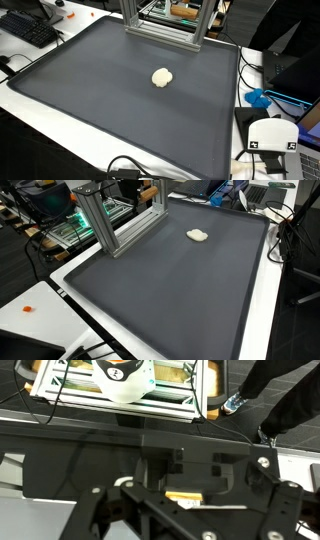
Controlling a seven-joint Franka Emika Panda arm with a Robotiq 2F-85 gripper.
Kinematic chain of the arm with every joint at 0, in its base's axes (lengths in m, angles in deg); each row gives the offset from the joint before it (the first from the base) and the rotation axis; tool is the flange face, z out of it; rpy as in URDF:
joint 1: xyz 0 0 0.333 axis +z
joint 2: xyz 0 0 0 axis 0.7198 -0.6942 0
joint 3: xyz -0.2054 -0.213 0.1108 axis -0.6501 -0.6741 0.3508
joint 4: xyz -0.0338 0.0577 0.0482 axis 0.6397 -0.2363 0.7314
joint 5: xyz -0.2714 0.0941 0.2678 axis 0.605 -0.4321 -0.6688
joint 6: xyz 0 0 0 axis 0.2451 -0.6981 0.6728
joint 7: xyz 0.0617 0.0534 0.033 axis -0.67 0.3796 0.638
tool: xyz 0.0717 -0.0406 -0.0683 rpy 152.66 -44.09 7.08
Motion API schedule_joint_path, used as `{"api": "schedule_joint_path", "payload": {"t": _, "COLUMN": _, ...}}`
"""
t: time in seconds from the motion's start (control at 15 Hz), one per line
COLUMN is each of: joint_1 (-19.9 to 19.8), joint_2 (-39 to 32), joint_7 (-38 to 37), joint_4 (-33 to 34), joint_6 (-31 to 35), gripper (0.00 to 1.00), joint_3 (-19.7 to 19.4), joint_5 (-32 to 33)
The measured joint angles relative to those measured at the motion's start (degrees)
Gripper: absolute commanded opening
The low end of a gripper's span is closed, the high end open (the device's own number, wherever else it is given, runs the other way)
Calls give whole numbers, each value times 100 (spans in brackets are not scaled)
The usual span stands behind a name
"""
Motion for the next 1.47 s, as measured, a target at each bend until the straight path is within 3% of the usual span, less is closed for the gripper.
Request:
{"api": "schedule_joint_path", "payload": {"t": 0.2, "joint_1": 0, "joint_2": 130, "joint_7": 67, "joint_4": 205, "joint_6": 190, "gripper": 100, "joint_3": 0, "joint_5": 27}}
{"api": "schedule_joint_path", "payload": {"t": 0.4, "joint_1": 0, "joint_2": 270, "joint_7": 89, "joint_4": 392, "joint_6": 918, "gripper": 100, "joint_3": 1, "joint_5": 72}}
{"api": "schedule_joint_path", "payload": {"t": 1.0, "joint_1": 79, "joint_2": 358, "joint_7": 116, "joint_4": 116, "joint_6": 4079, "gripper": 100, "joint_3": 83, "joint_5": 88}}
{"api": "schedule_joint_path", "payload": {"t": 1.2, "joint_1": 104, "joint_2": 372, "joint_7": 195, "joint_4": -118, "joint_6": 4482, "gripper": 100, "joint_3": 97, "joint_5": 119}}
{"api": "schedule_joint_path", "payload": {"t": 1.47, "joint_1": 104, "joint_2": 388, "joint_7": 220, "joint_4": -166, "joint_6": 4521, "gripper": 100, "joint_3": 99, "joint_5": 143}}
